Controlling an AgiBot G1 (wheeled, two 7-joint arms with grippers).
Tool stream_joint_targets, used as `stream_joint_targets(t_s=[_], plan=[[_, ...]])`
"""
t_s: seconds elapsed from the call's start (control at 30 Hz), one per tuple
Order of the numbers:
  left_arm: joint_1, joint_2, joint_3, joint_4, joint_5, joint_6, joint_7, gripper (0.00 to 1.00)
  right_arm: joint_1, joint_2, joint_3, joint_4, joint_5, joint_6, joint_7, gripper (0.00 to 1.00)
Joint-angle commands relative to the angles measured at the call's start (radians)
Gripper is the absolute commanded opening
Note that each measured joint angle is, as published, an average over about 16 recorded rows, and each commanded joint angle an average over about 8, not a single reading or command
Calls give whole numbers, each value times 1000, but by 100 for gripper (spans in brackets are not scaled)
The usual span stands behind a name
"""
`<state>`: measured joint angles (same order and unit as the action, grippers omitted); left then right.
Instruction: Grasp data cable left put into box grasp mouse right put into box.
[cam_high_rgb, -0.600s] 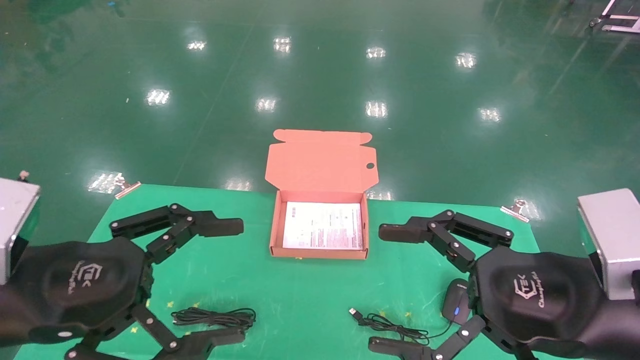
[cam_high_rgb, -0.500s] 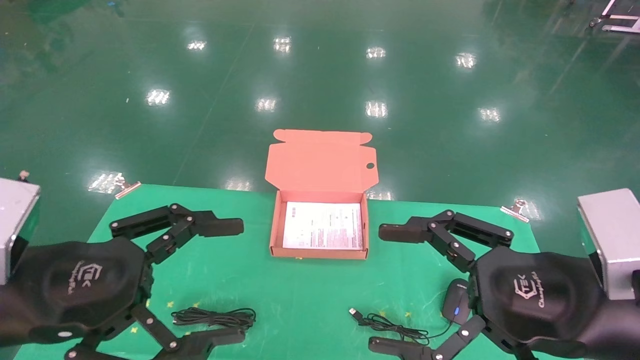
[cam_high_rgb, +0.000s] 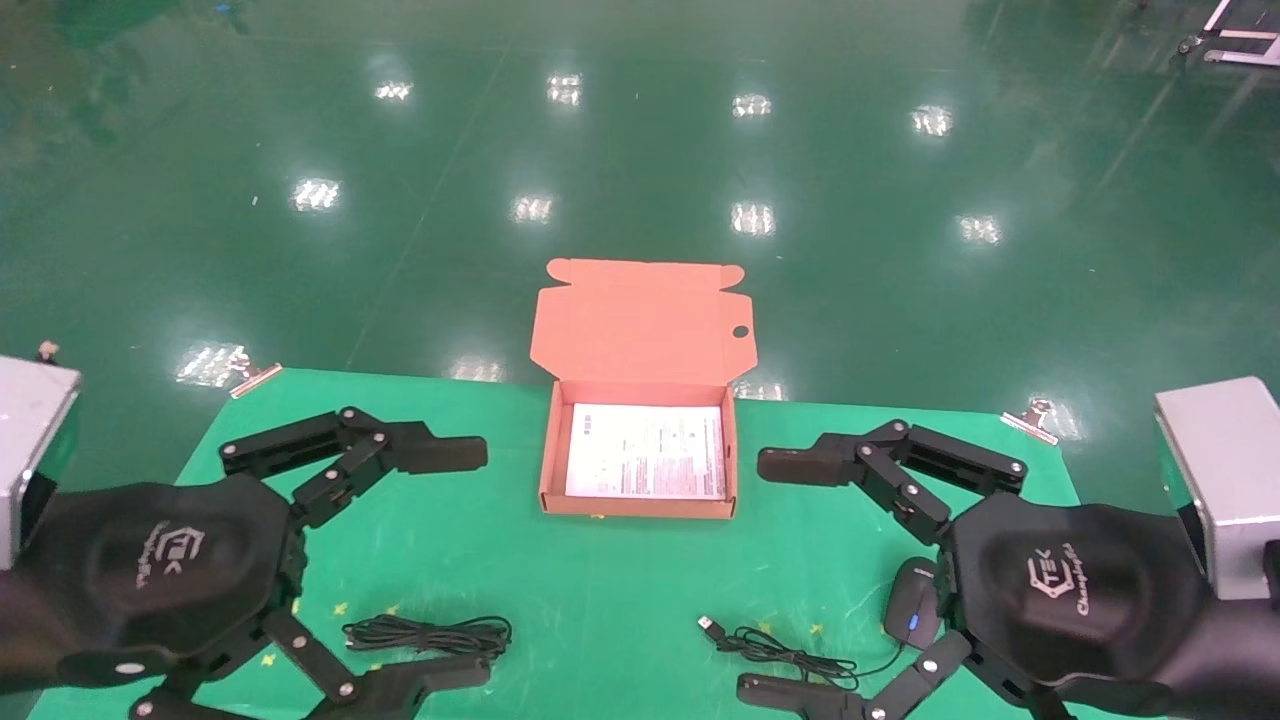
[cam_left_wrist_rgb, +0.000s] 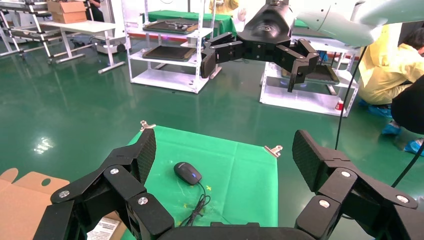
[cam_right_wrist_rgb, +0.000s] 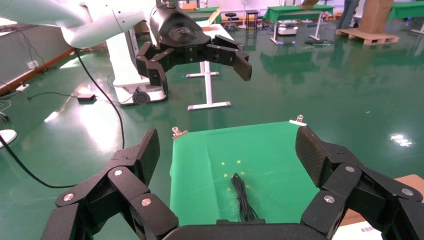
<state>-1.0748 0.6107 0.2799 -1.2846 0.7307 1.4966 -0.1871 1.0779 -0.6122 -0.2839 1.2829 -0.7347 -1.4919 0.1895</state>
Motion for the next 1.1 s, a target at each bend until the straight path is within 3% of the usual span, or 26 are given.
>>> stream_joint_targets(t_s=[0.03,0.27,0.5,0.7,1.1], plan=[[1,0,-1,1,-2,0,0,100,0,0,0,0,0,0,0,100],[-40,1,34,-18,71,18,-10,100,29,6,-13,14,-50,-5,-10,100],[-144,15,119,-18,234,42,-67,100,181,1,-104,53,-285,-48,-42,100],[-228,38,193,-21,366,59,-100,100,347,-35,-268,63,-469,-90,-106,100],[-371,106,388,-41,639,67,-86,100,623,-124,-648,70,-700,-84,-206,100]])
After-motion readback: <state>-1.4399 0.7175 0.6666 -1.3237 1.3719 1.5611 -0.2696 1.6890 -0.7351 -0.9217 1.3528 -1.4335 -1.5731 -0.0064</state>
